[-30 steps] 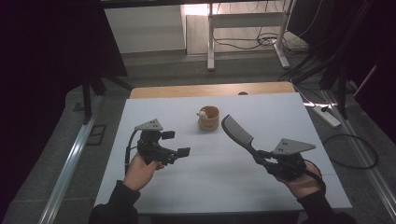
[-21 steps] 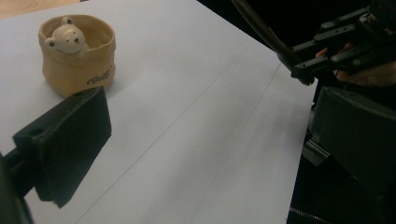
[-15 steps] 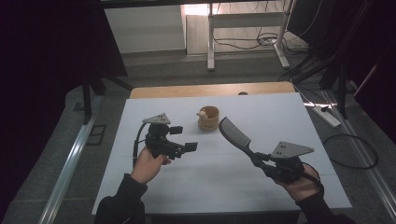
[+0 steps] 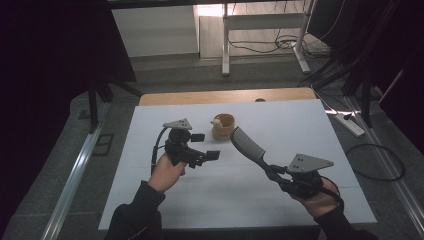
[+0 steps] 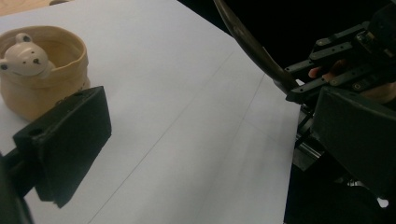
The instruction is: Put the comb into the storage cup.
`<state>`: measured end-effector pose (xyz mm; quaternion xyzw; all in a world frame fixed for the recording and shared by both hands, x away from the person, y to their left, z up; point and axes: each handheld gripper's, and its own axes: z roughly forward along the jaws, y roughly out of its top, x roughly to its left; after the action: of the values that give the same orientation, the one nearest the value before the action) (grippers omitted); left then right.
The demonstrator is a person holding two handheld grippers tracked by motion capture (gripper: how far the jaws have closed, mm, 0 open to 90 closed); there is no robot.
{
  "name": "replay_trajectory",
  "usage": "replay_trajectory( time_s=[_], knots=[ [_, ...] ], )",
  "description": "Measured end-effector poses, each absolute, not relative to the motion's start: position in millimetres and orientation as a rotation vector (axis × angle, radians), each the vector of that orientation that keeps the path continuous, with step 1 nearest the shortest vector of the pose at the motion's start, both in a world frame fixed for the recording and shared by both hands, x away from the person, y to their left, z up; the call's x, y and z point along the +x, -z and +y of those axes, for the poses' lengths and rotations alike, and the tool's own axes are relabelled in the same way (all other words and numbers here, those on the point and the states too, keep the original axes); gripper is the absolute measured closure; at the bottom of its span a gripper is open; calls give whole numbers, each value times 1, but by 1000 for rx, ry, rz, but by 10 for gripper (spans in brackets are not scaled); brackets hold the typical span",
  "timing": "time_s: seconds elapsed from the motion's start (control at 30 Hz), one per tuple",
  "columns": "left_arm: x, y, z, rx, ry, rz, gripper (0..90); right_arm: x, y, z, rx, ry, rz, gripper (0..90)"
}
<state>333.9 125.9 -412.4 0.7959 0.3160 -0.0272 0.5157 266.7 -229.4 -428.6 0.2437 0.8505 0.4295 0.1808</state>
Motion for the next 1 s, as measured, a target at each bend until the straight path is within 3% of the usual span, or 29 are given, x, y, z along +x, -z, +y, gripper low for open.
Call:
replay_trajectory(
  time_s=[1.0],
  knots=[
    [335,418,100,1893,223,698,0,258,428,-213,591,-1256,2393,729]
  ],
)
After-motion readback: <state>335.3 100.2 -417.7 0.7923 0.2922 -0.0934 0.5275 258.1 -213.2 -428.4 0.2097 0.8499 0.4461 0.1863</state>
